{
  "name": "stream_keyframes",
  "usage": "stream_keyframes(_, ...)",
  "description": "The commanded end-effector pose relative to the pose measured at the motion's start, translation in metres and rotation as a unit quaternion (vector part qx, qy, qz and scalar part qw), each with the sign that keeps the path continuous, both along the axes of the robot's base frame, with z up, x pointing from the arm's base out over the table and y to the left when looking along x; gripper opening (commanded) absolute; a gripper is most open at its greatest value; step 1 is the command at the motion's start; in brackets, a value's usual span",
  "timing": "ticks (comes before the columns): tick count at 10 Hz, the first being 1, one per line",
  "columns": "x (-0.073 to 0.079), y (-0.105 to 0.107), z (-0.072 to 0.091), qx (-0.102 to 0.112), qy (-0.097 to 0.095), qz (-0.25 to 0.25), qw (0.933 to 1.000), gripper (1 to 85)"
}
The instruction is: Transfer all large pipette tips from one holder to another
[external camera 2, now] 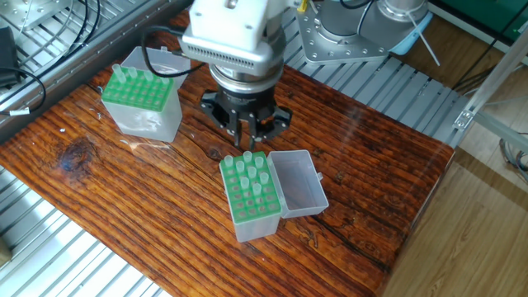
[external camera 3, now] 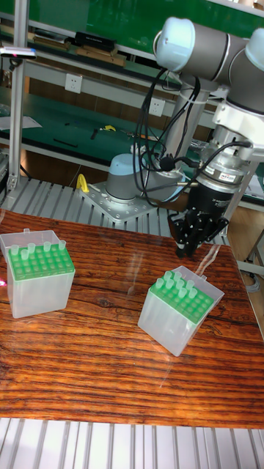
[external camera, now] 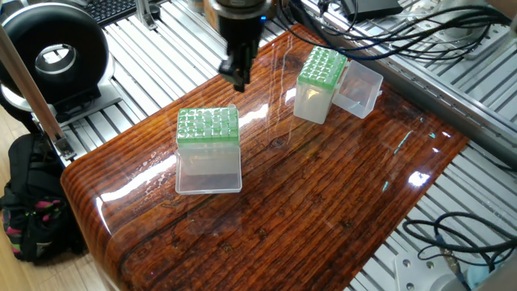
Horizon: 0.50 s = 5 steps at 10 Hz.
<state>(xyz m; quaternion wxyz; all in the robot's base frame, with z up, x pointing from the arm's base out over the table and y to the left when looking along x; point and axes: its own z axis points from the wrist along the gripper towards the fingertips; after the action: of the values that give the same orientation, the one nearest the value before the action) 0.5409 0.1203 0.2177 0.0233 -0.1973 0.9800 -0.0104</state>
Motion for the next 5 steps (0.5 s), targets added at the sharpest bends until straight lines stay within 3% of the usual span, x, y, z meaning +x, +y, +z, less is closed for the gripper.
stream_keyframes(1, -0.001, 0.009, -0.001, 0.002, -0.003, -0.007, 1.0000, 26.3)
stream_keyframes(3, 0.002, 0.013, 0.004, 0.001, 0.001, -0.011, 0.9999, 26.3)
stream_keyframes(5, 0.016, 0.010, 0.008, -0.008, -0.011, 0.003, 0.9999, 26.7)
